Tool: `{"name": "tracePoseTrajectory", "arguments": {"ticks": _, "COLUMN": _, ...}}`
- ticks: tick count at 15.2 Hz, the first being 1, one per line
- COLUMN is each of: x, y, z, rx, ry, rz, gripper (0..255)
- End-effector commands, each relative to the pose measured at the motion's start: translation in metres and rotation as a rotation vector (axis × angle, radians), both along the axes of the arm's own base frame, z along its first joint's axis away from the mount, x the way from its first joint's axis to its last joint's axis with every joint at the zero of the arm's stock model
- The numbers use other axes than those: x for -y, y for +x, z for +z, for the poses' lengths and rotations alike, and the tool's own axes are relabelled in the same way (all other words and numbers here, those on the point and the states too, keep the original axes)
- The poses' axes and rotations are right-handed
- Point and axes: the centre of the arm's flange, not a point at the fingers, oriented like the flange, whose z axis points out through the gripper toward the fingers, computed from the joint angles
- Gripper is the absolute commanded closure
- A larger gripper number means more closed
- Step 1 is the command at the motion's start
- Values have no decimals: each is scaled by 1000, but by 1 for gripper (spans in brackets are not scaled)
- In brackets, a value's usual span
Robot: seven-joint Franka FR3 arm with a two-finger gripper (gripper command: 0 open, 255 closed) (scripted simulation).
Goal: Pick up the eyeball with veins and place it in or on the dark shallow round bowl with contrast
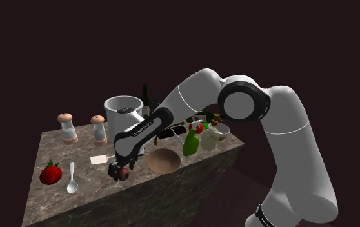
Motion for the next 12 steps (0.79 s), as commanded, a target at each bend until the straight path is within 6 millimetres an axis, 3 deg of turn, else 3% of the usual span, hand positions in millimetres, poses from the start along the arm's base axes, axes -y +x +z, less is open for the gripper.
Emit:
{"name": "tracePoseTrajectory", "arguments": {"ticks": 1, "x": 0, "y": 0, "z": 0, "rx": 0, "ry": 0, "rz": 0, "gripper": 255}}
{"name": "tracePoseTrajectory", "arguments": {"ticks": 10, "x": 0, "y": 0, "z": 0, "rx": 0, "ry": 0, "rz": 0, "gripper": 255}}
{"name": "tracePoseTrajectory", "arguments": {"ticks": 12, "x": 0, "y": 0, "z": 10, "rx": 0, "ry": 0, "rz": 0, "gripper": 255}}
